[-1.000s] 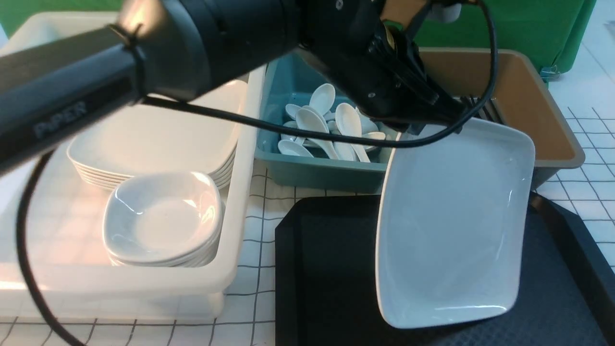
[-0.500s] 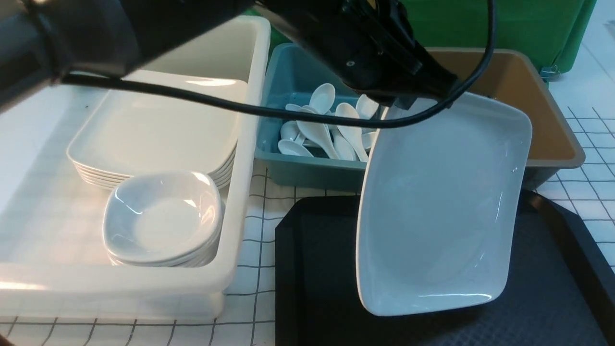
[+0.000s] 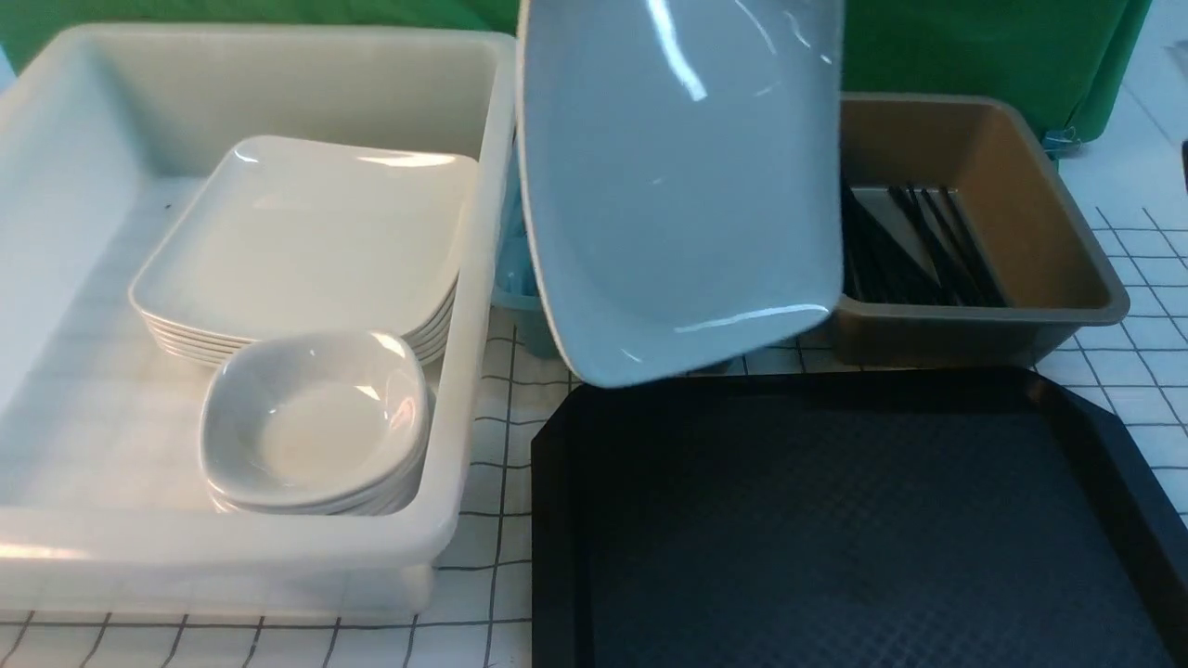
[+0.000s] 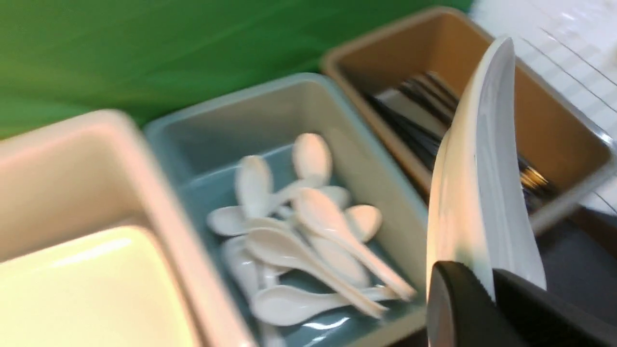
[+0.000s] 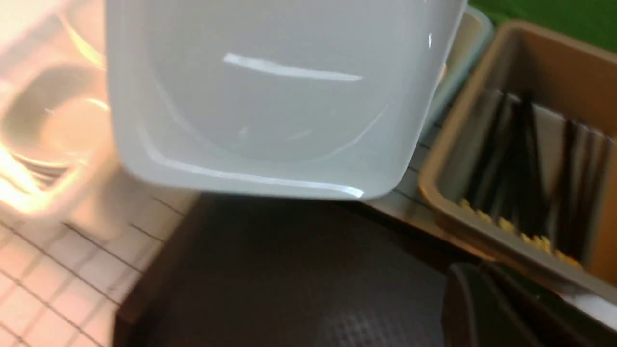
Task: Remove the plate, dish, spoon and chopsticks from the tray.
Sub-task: Use the left arm to put the plate into the large storage box on the left
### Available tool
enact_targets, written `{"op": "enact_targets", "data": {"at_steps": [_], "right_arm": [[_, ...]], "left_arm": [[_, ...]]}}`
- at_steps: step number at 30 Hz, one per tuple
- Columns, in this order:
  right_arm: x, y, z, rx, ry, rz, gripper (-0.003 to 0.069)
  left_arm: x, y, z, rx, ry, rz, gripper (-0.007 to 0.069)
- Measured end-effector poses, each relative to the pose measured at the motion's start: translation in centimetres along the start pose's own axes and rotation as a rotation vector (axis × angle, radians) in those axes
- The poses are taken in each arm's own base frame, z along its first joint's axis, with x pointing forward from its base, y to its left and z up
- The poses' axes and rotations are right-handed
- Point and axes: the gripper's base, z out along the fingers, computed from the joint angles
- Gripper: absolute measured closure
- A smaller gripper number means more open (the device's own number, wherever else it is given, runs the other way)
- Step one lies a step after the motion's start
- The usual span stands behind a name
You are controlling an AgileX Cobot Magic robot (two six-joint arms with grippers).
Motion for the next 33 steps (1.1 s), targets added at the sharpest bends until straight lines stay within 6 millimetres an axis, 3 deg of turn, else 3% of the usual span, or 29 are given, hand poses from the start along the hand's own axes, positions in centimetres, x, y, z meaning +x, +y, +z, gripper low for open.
{"op": "enact_targets", "data": {"at_steps": [1, 4, 5, 6, 8, 13, 17, 18, 20, 27, 33], "right_arm": [[-0.3, 0.1, 0.1, -0.016, -0.006, -0.007, 0.0650], [-2.2, 0.5, 1.0, -0.101, -0.033, -0.026, 0.0652], [-2.2, 0.6, 1.2, -0.105, -0.027, -0.029, 0.0652], [-3.0, 1.0, 2.0, -0.145, -0.017, -0.056, 0.0652], [-3.8, 1.8, 3.1, -0.191, 0.000, -0.085, 0.0652], [-5.6, 4.4, 5.8, -0.284, 0.035, -0.170, 0.0652], [-6.6, 5.7, 7.1, -0.315, 0.035, -0.205, 0.0652], [-6.6, 5.7, 7.2, -0.316, 0.036, -0.206, 0.0652], [-7.3, 6.1, 8.1, -0.321, 0.019, -0.214, 0.0652], [-9.2, 6.8, 10.5, -0.332, 0.006, -0.191, 0.0652], [-9.6, 6.8, 11.0, -0.331, 0.002, -0.177, 0.0652]], "left_arm": [[-0.1, 1.0, -0.2, -0.015, -0.005, -0.022, 0.0593], [-0.4, 7.0, -1.4, -0.105, -0.047, -0.167, 0.0593], [-0.4, 7.0, -1.4, -0.105, -0.047, -0.167, 0.0593], [-0.2, 9.8, -2.1, -0.145, -0.063, -0.236, 0.0593], [0.4, 12.8, -2.7, -0.190, -0.077, -0.307, 0.0593], [3.8, 20.6, -3.8, -0.307, -0.124, -0.524, 0.0593], [7.3, 24.4, -3.4, -0.352, -0.173, -0.660, 0.0593], [7.4, 24.4, -3.3, -0.351, -0.175, -0.664, 0.0593], [9.8, 25.5, -2.1, -0.370, -0.203, -0.741, 0.0593], [15.3, 25.6, 1.0, -0.370, -0.209, -0.903, 0.0593], [16.4, 24.6, 2.8, -0.359, -0.218, -0.904, 0.0591]]}}
